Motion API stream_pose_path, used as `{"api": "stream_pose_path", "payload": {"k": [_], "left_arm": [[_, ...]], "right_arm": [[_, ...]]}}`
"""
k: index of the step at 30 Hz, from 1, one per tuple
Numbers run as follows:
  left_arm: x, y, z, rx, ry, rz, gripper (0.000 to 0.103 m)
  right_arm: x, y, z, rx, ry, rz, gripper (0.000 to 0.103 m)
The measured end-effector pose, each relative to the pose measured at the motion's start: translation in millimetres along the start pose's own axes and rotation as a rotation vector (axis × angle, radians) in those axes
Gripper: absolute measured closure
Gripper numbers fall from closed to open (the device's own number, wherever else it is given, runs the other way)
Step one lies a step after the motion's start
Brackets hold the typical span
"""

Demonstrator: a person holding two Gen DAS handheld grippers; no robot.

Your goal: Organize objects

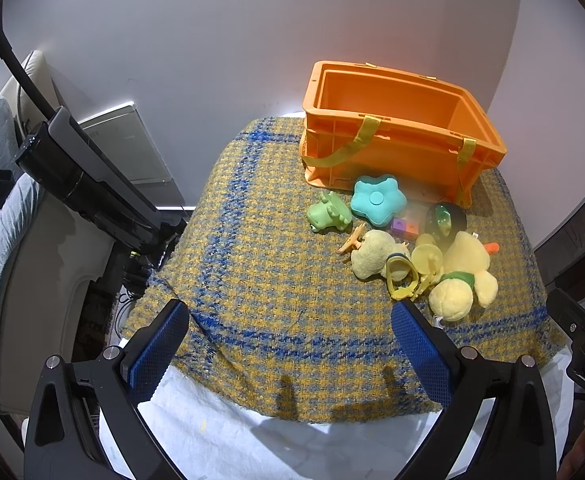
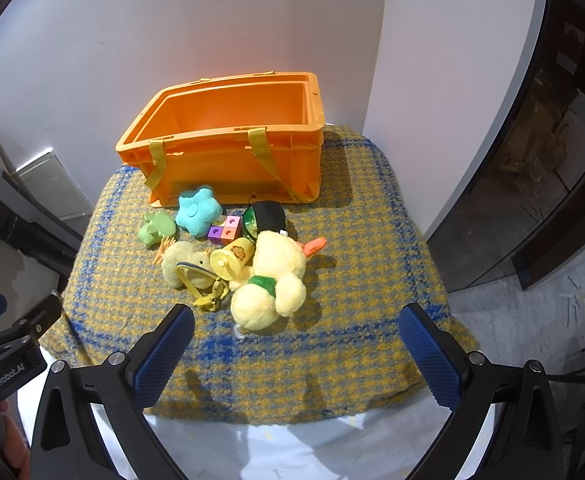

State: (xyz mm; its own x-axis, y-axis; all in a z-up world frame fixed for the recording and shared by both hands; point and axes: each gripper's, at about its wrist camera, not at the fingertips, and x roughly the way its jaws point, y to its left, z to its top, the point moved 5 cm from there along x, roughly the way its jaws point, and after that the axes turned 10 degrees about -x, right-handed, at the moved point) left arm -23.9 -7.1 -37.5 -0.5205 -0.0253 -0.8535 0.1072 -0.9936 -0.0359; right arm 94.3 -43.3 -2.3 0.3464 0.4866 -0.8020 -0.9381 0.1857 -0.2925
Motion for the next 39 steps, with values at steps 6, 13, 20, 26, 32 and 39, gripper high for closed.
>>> {"api": "stream_pose_path", "payload": {"k": [6, 13, 20, 26, 32, 39], "left_arm": [[-0.4, -0.1, 0.4, 0.001, 0.001, -0.003, 0.000], [0.0, -0.1, 0.6, 0.006, 0.002, -0.007, 0.000], [1.8, 0.4, -1.5, 0.001, 0.005, -0.012, 0.000], [2.4, 0.8, -1.7, 0.001, 0.006, -0.015, 0.000], [3.0, 0.8, -1.1, 0.004, 0.006, -0.018, 0.000], [3.7, 0.6, -1.7, 0.005, 0.006, -0.020, 0.000]], "right_arm": [[1.8, -0.1, -0.5, 0.005, 0.002, -0.002, 0.001], [1.8, -0.3, -0.7, 0.007, 0.003, -0.003, 0.001], [1.6, -0.4, -0.8, 0.013, 0.005, -0.005, 0.001], [1.6, -0.7, -0.8, 0.018, 0.007, -0.008, 0.001], [0.5, 0.2, -1.5, 0.023, 0.010, -0.009, 0.001], [0.3, 0.2, -1.4, 0.028, 0.010, -0.009, 0.001]]}}
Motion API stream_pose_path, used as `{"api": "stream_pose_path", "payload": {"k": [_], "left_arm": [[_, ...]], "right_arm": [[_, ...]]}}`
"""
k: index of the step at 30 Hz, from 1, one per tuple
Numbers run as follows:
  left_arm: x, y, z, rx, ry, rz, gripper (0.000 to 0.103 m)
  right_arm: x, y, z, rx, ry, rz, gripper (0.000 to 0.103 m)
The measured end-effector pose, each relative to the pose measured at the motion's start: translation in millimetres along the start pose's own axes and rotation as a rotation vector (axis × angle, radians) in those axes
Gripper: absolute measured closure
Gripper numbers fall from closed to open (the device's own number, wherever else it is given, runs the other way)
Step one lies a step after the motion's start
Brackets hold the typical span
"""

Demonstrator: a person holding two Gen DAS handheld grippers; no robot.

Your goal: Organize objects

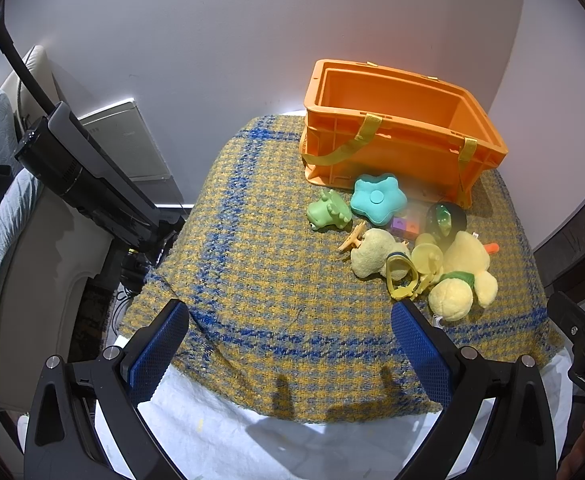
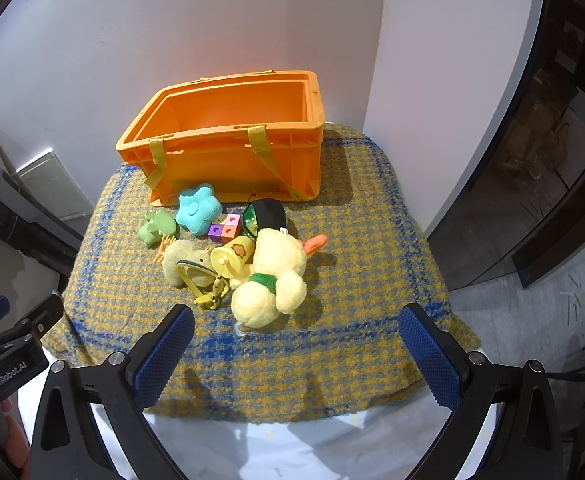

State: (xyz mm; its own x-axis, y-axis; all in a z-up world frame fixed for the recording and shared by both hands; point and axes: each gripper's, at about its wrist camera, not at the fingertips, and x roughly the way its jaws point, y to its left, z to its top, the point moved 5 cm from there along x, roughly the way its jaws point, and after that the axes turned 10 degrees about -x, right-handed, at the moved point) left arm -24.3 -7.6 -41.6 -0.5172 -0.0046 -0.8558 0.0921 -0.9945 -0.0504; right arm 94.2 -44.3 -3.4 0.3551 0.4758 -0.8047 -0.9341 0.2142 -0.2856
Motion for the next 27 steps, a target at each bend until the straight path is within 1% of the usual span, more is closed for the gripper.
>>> {"api": "stream_pose_path", "payload": {"k": [11, 20, 27], "left_arm": [[2, 0, 0, 0.004, 0.002, -0.004, 0.000], [9, -4, 1, 0.017, -0.006, -0.006, 0.000], [18, -10, 1, 0.046, -0.006, -0.039, 0.000]], "right_arm": [[0, 1, -1, 0.010, 0.006, -0.001, 0.001], [8, -1, -3, 0.024, 0.013, -0.006, 0.001], [16, -4, -4, 0.040, 0.016, -0.012, 0.001]]}}
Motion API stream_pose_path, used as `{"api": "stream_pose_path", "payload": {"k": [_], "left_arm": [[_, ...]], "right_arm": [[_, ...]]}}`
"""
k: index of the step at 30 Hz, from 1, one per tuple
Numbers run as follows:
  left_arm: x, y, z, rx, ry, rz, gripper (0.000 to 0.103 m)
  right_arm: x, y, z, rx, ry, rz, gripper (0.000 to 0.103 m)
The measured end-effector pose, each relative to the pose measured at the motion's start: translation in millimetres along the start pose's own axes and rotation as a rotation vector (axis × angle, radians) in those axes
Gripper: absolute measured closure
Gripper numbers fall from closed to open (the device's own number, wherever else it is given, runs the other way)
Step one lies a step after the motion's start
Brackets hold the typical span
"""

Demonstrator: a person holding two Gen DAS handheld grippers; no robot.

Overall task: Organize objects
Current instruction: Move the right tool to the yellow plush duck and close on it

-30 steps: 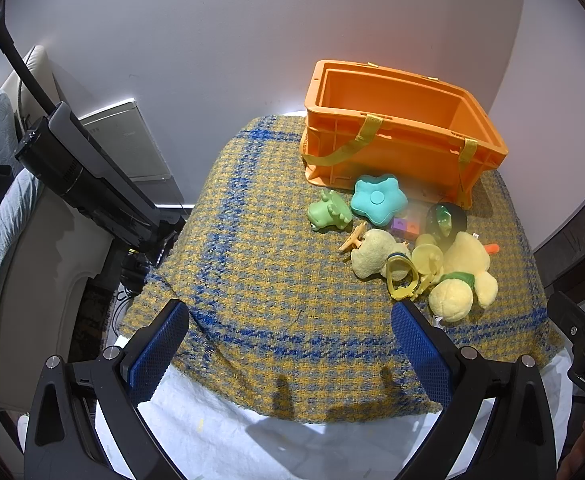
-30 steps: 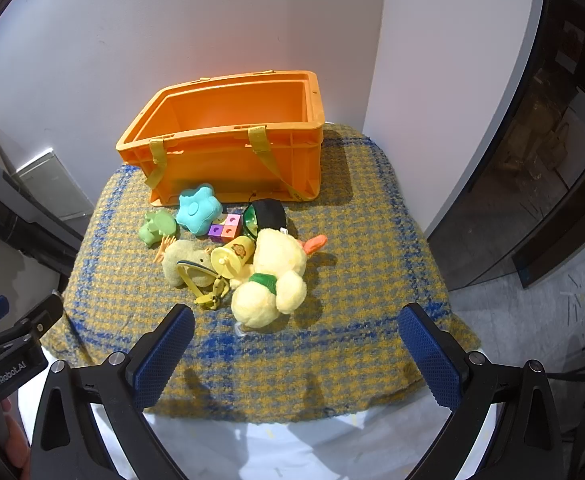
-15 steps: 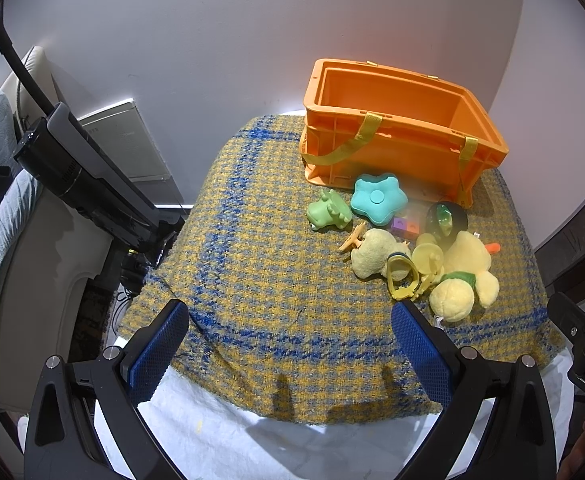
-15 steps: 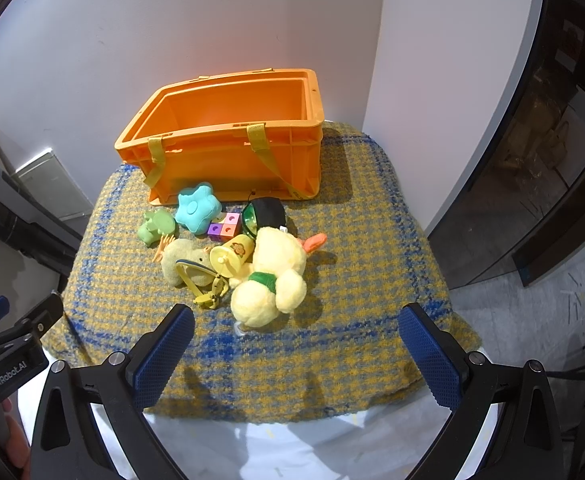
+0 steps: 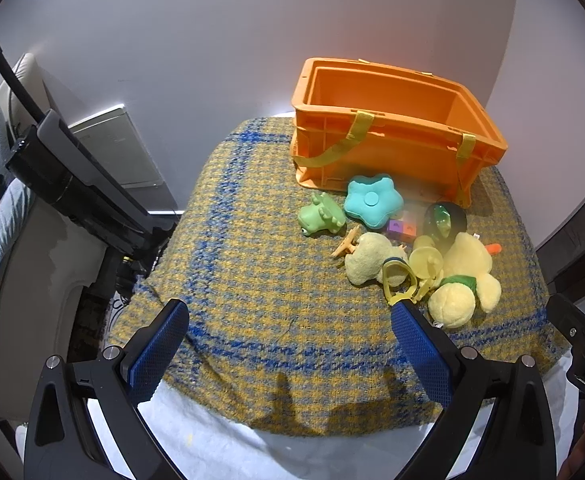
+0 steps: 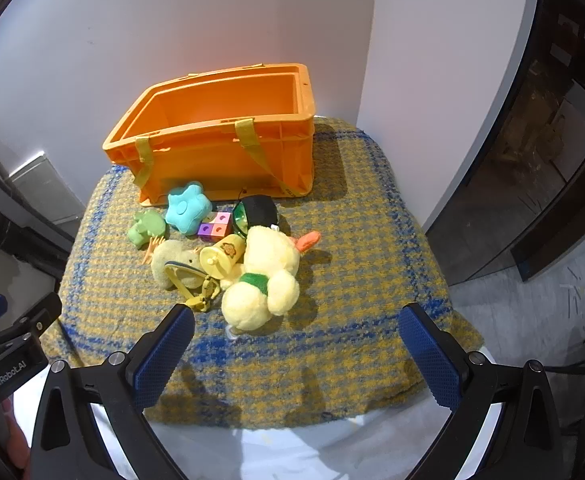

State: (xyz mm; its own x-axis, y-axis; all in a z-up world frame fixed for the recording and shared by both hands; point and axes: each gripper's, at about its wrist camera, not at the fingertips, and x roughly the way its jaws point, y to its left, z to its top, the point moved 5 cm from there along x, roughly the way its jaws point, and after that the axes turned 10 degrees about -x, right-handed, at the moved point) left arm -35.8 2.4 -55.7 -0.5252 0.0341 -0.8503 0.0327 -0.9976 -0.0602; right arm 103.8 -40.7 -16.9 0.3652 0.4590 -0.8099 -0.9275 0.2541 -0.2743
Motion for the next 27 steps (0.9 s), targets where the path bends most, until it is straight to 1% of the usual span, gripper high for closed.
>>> {"api": "stream_pose_path", "payload": {"k": [9, 27], "left_arm": [[18, -7, -1, 0.017, 0.002, -0.012, 0.000], [65, 1, 2, 0.006, 0.023, 0.017, 0.000]], "right_arm": [[19, -3, -3, 0.022, 0.009, 0.003, 0.001], [72, 8, 4, 0.022, 0.052, 0.005, 0.001]]}}
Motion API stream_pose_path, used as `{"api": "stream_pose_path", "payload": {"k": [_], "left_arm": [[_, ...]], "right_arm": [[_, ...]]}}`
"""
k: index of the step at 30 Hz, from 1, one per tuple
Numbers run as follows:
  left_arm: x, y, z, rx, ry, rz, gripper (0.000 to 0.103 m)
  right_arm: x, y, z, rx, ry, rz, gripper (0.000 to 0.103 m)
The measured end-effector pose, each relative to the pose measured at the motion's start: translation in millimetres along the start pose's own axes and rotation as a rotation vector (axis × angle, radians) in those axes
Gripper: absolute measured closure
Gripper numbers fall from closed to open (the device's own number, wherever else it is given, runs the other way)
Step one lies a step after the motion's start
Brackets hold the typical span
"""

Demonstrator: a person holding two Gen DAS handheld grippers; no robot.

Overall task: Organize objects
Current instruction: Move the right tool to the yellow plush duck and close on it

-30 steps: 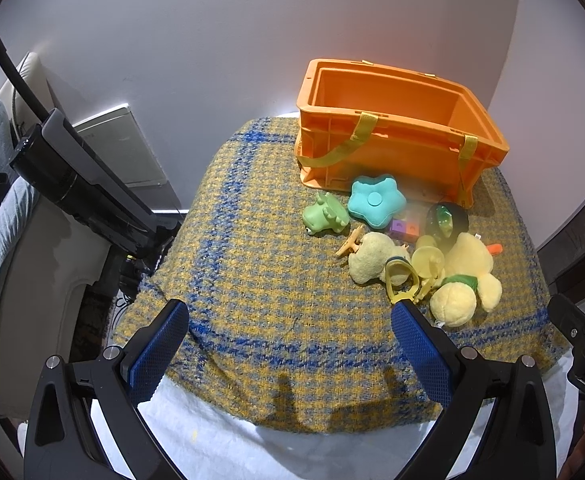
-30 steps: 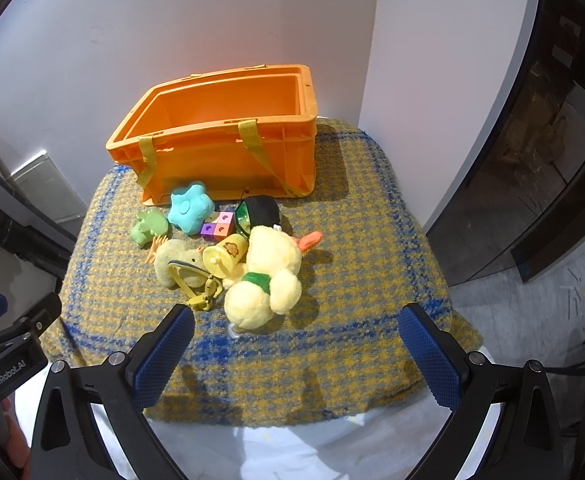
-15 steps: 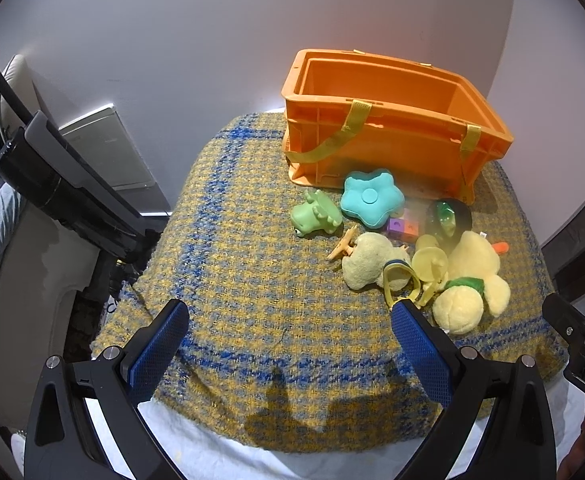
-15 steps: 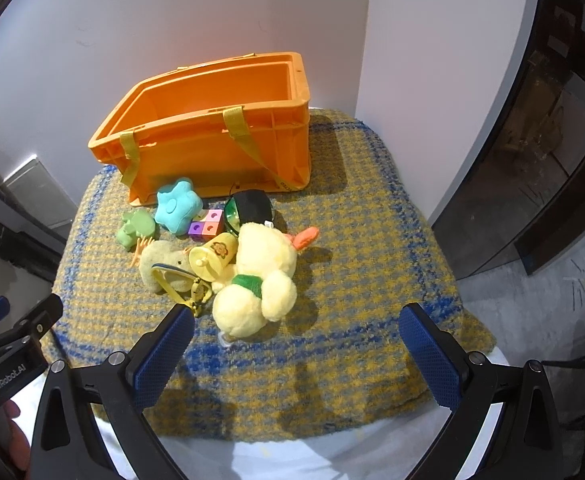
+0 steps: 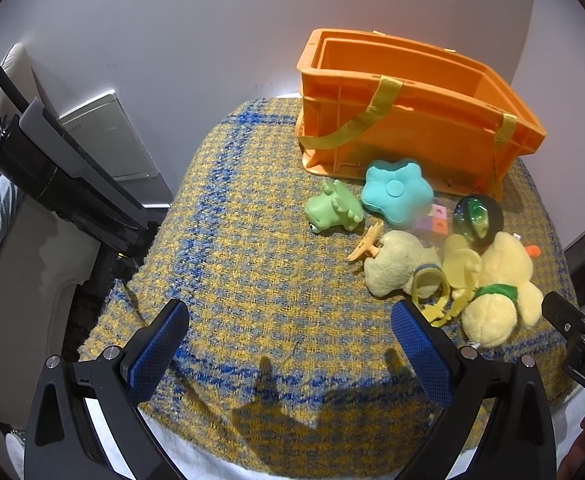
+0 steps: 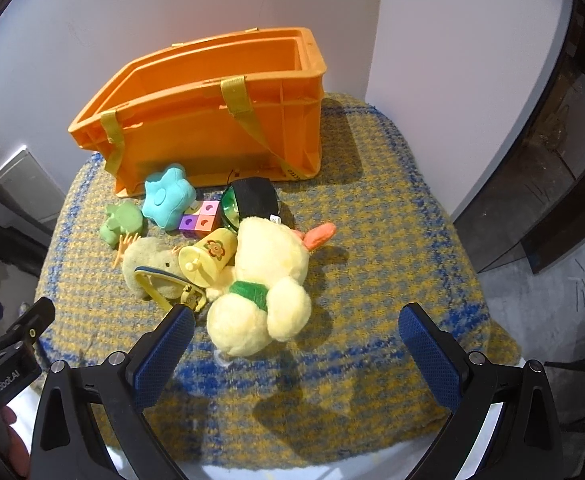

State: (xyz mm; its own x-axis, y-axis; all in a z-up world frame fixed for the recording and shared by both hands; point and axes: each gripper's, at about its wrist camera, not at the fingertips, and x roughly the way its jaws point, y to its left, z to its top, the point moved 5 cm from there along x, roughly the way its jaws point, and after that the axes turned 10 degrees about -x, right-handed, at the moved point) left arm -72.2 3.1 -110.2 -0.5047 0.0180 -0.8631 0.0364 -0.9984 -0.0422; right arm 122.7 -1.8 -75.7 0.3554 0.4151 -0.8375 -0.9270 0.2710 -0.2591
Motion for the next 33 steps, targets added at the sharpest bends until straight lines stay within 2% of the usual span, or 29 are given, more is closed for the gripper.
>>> {"api": "stream_pose_path", "payload": {"k": [13, 26, 29, 31, 33], "left_arm": [[47, -13, 10, 0.024, 0.031, -0.002, 0.000], [80, -23, 12, 0.062, 0.066, 0.008, 0.000], [85, -23, 10, 0.065, 0.079, 0.008, 0.000], [87, -23, 9, 0.067, 0.085, 0.006, 0.000], [89, -23, 9, 0.069, 0.088, 0.002, 0.000]], "right_arm": [[49, -5, 9, 0.021, 0.058, -0.009, 0.001], [94, 3, 15, 0.030, 0.122, 0.025, 0.001], [104, 5, 13, 0.035, 0.142, 0.041, 0.009], [108, 6, 11, 0.039, 0.152, 0.063, 0.030], [110, 8, 10, 0.045, 0.157, 0.094, 0.040]]}}
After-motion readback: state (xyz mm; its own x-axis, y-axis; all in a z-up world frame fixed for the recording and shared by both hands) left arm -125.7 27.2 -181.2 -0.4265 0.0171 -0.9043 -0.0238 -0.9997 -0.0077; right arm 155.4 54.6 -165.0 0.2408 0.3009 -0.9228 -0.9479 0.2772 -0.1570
